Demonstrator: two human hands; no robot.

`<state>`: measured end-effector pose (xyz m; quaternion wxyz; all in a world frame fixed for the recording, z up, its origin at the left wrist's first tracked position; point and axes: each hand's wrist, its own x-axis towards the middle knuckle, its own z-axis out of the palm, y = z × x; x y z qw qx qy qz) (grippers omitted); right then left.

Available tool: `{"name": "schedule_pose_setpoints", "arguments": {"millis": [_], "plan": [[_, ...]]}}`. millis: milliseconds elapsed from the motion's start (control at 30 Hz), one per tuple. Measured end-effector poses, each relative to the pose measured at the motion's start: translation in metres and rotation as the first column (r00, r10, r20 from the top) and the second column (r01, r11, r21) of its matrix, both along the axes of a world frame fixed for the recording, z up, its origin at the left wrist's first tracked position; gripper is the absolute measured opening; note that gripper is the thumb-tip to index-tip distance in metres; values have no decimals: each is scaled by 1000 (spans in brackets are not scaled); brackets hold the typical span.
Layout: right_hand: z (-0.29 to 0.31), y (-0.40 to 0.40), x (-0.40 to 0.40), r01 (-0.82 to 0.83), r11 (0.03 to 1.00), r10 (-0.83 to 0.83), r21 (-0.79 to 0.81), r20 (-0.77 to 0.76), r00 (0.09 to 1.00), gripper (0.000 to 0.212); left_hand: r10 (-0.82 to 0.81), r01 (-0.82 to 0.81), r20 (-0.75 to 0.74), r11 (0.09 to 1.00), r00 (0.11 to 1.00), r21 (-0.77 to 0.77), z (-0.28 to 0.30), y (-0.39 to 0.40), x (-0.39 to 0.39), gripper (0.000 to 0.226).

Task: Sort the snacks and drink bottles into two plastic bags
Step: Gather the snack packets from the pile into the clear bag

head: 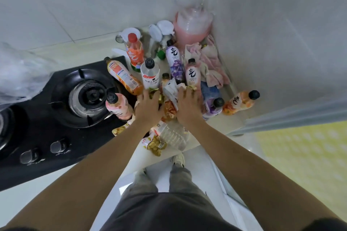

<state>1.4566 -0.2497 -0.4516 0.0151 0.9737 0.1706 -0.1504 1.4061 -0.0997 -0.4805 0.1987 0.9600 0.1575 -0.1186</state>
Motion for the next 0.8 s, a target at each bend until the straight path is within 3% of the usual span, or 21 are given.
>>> {"name": "schedule_pose_setpoints", "arguments": {"millis": [233, 433, 600, 800], "plan": [[-4, -11, 0, -88, 996, 85, 26, 87, 993, 83, 27, -32, 43, 993, 999, 115, -2, -8, -3, 66], [11, -13, -7, -198, 961, 178, 195, 114, 977, 72, 46, -49, 28, 994, 999, 99, 16, -14, -19, 60], [11, -26, -18, -269, 862, 259, 430, 82, 962, 62, 82, -86, 72, 995, 994, 51, 34, -23, -81, 42], [24, -13, -62, -480, 752, 487, 451, 111, 867, 68, 291, -295, 91, 954, 952, 43, 44, -22, -174, 42]]}}
